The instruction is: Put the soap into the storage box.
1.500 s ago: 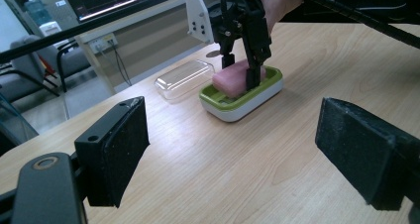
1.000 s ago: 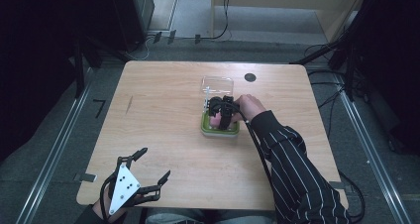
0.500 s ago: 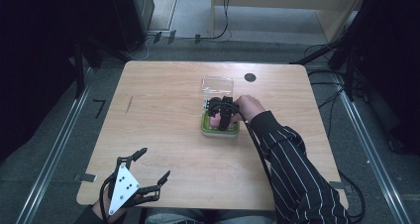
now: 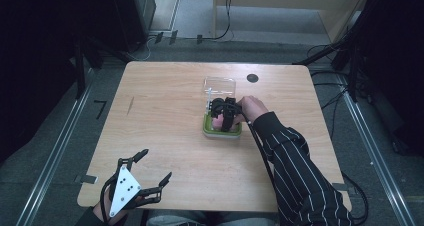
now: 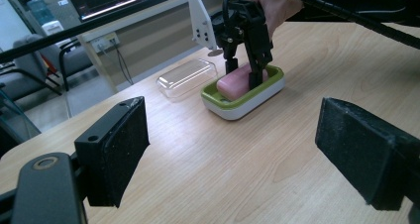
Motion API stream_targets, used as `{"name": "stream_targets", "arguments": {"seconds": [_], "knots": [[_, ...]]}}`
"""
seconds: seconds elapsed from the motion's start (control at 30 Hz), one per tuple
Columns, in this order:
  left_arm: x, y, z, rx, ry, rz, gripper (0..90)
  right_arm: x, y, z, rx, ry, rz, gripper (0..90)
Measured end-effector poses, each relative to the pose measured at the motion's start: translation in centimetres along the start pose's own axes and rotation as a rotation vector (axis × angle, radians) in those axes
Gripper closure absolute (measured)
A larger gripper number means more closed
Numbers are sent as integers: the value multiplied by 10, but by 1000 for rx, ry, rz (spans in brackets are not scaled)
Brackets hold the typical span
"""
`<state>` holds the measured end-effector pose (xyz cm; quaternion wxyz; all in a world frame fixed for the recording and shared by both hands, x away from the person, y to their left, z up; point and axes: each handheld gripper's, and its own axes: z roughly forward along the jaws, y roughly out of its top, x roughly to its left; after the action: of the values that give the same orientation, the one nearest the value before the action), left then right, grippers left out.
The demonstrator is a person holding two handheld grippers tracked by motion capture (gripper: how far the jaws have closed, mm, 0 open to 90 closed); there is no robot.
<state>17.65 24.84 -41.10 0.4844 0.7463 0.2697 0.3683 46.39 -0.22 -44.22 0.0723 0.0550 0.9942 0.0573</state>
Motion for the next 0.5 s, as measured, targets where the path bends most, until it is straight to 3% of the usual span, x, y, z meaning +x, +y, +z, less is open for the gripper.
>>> {"name": "stream_targets", "arguments": {"seconds": [0.37, 0.5], "knots": [[0, 0, 1, -2, -2, 2, 137, 2, -1, -13, -24, -19, 14, 323], [0, 0, 2, -3, -6, 2, 137, 3, -1, -17, -32, -22, 59, 255]]}}
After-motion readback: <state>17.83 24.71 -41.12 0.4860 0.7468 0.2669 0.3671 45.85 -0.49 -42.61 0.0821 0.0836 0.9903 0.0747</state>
